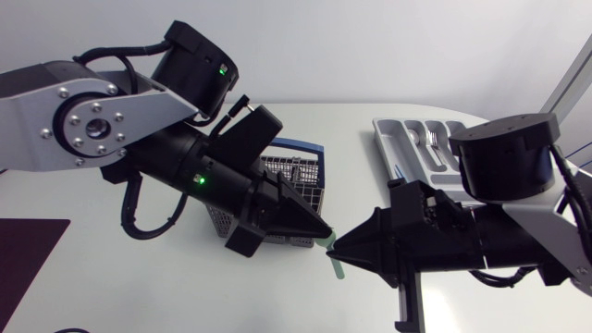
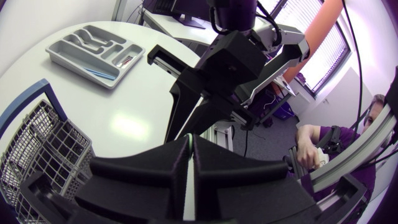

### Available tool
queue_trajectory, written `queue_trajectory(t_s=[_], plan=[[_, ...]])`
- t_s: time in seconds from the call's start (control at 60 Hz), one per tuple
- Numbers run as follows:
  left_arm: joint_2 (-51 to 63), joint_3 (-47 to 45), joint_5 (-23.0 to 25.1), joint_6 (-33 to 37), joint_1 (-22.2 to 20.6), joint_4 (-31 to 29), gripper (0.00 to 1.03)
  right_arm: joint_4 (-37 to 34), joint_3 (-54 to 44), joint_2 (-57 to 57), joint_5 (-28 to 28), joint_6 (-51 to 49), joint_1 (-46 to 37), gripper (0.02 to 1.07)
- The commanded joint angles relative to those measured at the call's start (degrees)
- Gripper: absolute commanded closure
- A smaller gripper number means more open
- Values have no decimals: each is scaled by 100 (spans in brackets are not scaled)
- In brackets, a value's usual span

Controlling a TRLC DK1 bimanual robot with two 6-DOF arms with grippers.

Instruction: Unload the cutlery basket into the drawer organizer.

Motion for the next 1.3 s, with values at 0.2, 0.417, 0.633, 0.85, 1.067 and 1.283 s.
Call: queue_trajectory(t_s=[0.2,0.417,0.633,0.85,1.067,1.283], plan=[[8,266,89,22,290,-6,29,-378,-118,-10,118,-130,-61,101],[-45,345,-421,-241,554,12,23,-932,-206,-238,127,-859,-861,101],[-256,204,-1195,-373,782,12,23,-1125,-470,-528,566,-1817,-1731,101],[-387,-77,-1643,-382,1090,12,23,-1196,-602,-475,523,-2863,-2979,101],[-449,-244,-1792,-373,1450,12,23,-1038,-654,-335,461,-3522,-3779,101],[-581,-437,-1924,-312,1732,12,23,-405,-470,359,399,-4208,-4649,101]])
